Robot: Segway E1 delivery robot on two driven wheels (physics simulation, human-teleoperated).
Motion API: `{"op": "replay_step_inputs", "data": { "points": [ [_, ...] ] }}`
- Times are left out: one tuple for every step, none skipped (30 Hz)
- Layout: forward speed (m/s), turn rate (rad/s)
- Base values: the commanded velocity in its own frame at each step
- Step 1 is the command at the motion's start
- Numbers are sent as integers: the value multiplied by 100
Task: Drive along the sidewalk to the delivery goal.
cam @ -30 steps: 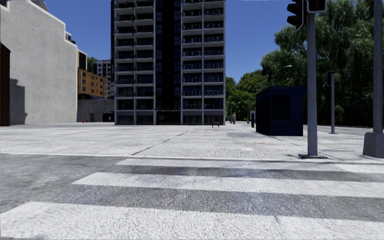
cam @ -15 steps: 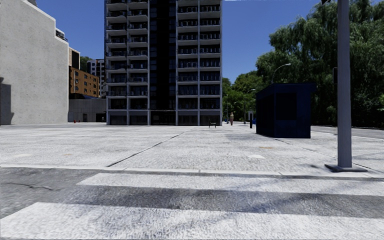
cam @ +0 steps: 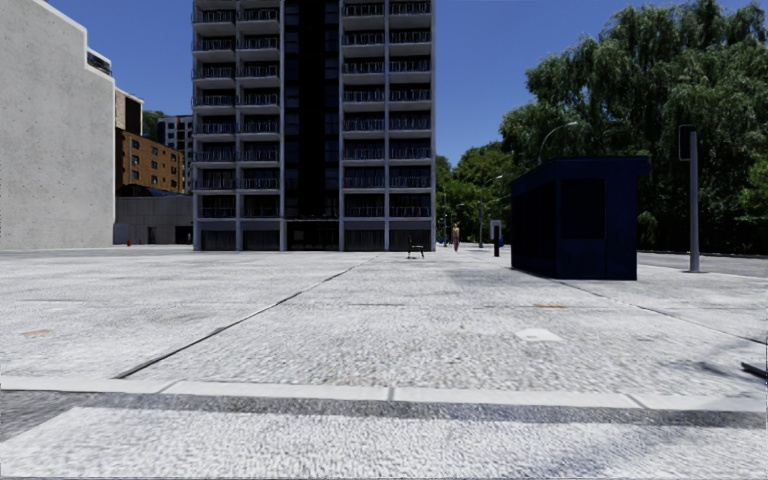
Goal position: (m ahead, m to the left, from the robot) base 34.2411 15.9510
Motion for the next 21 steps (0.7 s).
{"op": "replay_step_inputs", "data": {
  "points": [
    [200,-116],
    [200,-116],
    [200,-36],
    [200,-36],
    [200,0],
    [200,0],
    [200,0],
    [200,0],
    [200,0],
    [200,0],
    [200,0],
    [200,0],
    [200,0],
    [200,0],
    [200,0],
    [200,0],
    [200,0],
    [200,0],
    [200,0],
    [200,0],
    [200,0]
  ]
}}
